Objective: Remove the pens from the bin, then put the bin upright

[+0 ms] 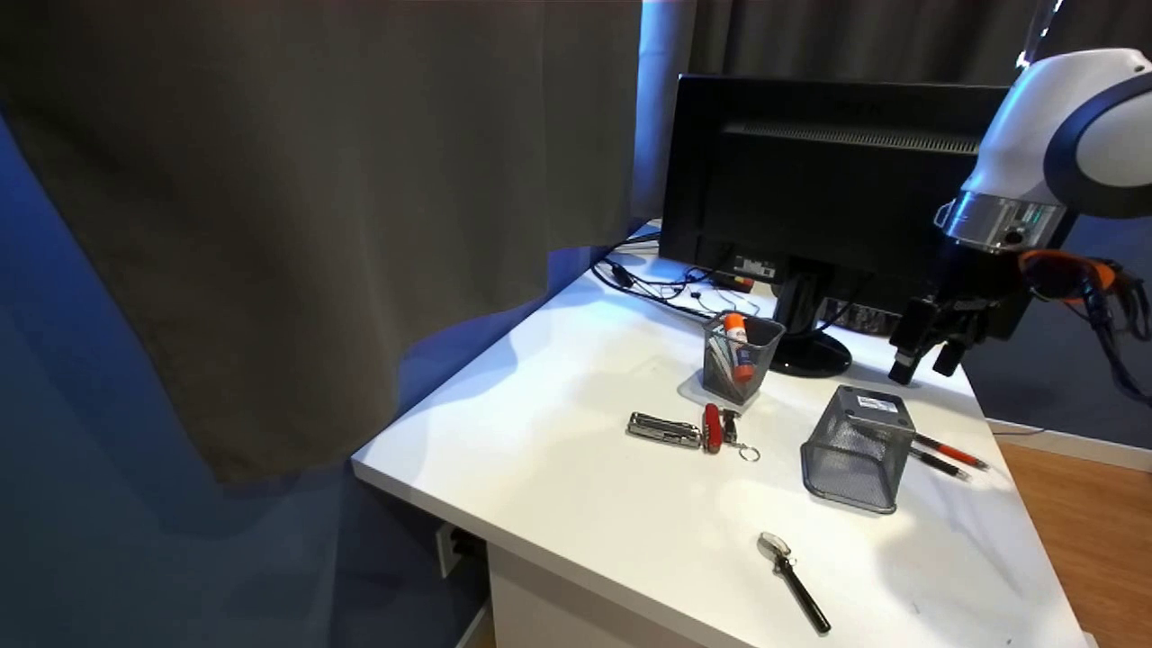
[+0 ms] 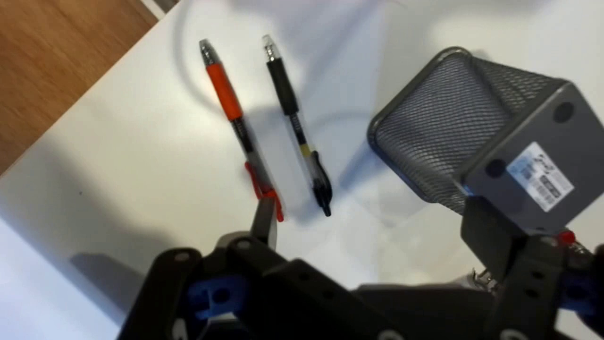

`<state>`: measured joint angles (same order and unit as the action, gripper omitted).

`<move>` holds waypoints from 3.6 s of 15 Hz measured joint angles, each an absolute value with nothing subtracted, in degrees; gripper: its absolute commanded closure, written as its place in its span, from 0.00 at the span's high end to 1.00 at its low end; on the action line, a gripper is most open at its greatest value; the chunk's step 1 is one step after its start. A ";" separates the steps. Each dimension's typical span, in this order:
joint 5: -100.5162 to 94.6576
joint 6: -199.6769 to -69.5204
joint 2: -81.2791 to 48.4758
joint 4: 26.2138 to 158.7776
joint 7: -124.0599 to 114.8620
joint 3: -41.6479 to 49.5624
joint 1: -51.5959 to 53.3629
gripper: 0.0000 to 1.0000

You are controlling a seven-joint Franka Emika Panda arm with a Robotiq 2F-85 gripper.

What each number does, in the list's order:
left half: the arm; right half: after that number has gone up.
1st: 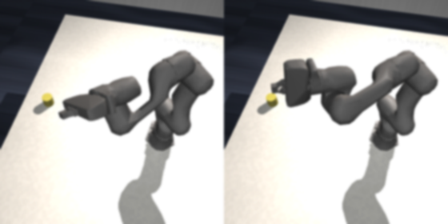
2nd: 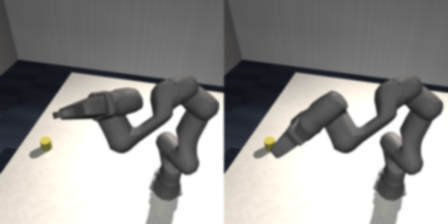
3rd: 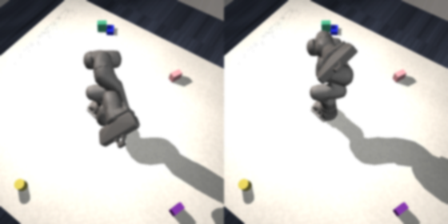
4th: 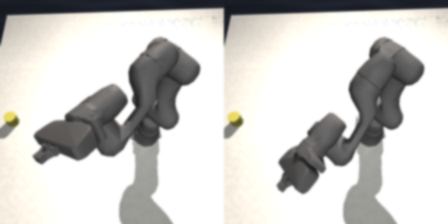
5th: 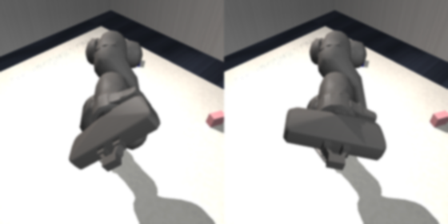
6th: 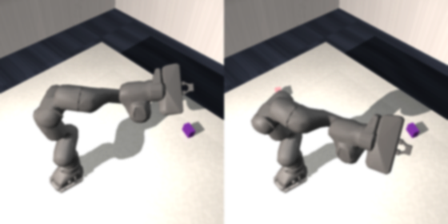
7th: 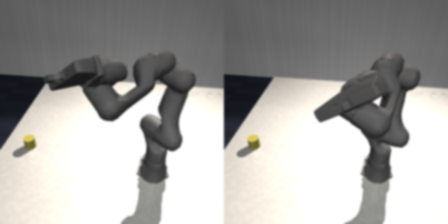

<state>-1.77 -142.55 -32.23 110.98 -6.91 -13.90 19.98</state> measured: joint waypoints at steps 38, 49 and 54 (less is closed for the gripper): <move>-8.34 -131.02 -37.41 99.83 14.64 -19.12 25.66 1.00; -11.58 -133.01 -39.54 99.80 20.72 -19.70 25.81 1.00; -13.05 -135.93 -40.38 99.80 21.39 -19.70 25.81 1.00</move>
